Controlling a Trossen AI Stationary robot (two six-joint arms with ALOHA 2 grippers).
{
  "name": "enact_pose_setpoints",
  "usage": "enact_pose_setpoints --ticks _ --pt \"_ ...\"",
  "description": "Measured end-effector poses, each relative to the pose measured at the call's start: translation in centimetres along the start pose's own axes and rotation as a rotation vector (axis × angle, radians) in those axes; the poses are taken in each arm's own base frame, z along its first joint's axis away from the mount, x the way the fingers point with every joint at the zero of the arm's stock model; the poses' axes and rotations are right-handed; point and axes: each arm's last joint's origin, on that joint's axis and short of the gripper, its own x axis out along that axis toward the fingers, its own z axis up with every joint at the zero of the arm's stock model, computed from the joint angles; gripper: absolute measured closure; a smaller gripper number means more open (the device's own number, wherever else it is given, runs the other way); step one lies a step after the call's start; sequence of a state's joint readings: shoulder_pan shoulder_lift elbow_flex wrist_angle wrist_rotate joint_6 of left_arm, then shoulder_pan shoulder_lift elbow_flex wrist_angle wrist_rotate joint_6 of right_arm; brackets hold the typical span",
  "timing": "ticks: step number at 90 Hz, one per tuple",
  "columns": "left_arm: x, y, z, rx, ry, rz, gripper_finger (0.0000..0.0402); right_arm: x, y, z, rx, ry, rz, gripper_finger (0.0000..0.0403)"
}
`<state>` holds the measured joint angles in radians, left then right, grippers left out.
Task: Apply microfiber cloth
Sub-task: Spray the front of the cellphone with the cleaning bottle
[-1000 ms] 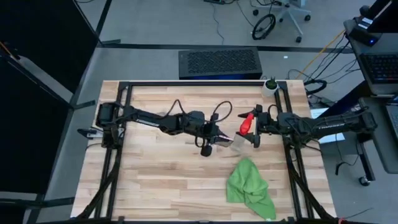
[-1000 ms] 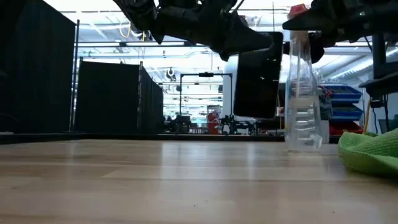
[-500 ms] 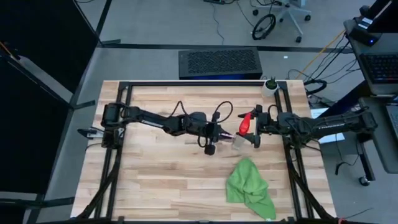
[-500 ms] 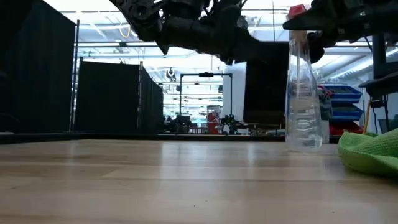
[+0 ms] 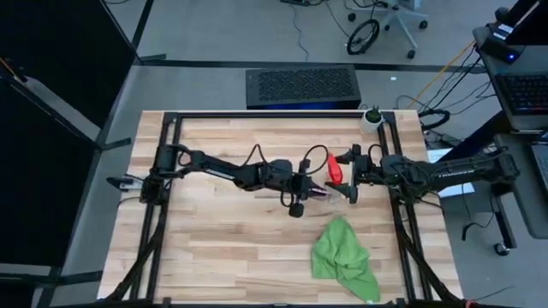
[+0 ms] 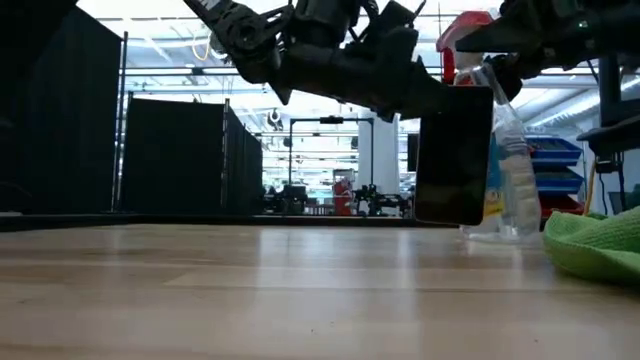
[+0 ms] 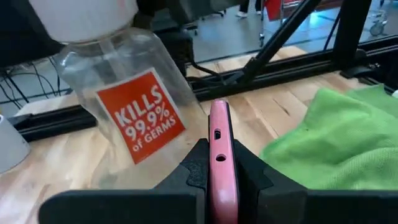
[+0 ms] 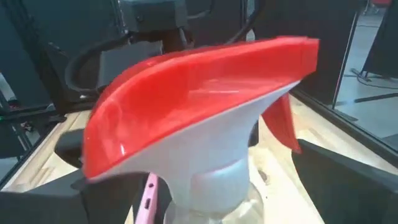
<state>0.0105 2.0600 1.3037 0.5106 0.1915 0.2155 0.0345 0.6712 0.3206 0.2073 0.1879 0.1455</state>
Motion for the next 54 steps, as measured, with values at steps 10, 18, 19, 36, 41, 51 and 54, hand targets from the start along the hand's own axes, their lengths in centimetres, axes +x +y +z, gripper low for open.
enact_pose_setpoints --ticks 10,18,19,36,41,51,54 --pt "0.0 0.0 -0.1 -0.002 0.007 -0.008 0.0386 0.0 0.0 0.0 -0.01 -0.004 0.007 0.0019" --pt "0.0 -0.1 -0.1 -0.003 0.013 -0.013 0.0386 0.0 0.0 0.1 -0.023 -0.005 0.009 0.0019" --pt "0.0 -0.1 -0.2 -0.004 0.015 -0.013 0.0386 0.0 0.0 0.1 -0.024 -0.005 0.009 0.0019" --pt "-0.8 0.0 0.9 -0.006 0.033 -0.017 0.0386 0.0 0.1 0.2 -0.075 -0.025 0.01 0.0019" --pt "-1.2 0.1 1.6 -0.007 0.038 -0.018 0.0386 0.0 0.1 0.3 -0.083 -0.033 0.009 0.0019" --pt "-2.0 0.2 2.7 -0.004 0.032 -0.017 0.0386 -0.1 0.1 0.4 -0.101 -0.039 0.009 0.0019" --pt "-2.3 0.2 3.0 -0.006 0.037 -0.018 0.0386 -0.1 0.1 0.4 -0.104 -0.042 0.01 0.0019"
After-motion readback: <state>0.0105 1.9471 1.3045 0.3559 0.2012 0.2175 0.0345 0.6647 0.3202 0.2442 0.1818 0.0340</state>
